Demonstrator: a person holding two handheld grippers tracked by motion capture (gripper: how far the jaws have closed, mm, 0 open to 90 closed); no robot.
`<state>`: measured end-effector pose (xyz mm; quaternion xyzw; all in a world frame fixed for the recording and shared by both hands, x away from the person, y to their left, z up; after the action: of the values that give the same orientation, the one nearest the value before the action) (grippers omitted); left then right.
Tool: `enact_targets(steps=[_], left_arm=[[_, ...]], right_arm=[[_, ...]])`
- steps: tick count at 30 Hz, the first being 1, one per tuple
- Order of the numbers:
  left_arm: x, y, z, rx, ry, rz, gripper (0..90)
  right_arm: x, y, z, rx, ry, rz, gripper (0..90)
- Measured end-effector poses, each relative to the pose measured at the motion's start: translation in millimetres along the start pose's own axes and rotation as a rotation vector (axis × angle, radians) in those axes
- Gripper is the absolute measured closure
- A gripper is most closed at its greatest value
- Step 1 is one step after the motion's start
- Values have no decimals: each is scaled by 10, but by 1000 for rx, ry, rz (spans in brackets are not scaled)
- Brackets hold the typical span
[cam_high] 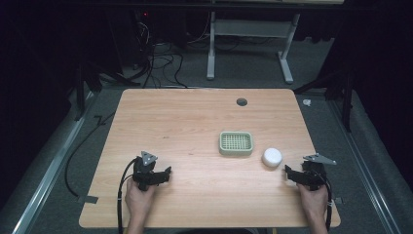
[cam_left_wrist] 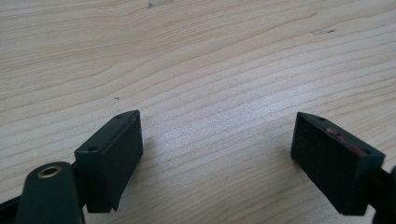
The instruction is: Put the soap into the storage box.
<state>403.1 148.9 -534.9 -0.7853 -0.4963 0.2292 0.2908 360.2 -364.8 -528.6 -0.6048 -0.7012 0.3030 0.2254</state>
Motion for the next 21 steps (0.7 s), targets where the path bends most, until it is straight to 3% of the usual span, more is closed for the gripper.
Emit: enact_targets(steps=[21], left_arm=[[0,0,0,0,0,0,172]], right_arm=[[169,-295,86,-65,-25,-46,223]])
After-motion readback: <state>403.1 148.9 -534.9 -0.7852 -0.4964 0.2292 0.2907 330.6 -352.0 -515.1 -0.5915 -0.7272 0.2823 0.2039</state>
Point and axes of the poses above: each handheld gripper's, and its own axes: y roughly forward along the jaws, z roughly out of its underside, x roughly to its left, the point moved 4 cm from there along y, roughly forward along the jaws, and after that the axes turned 4 degrees about -y, right-handed, at the moved point
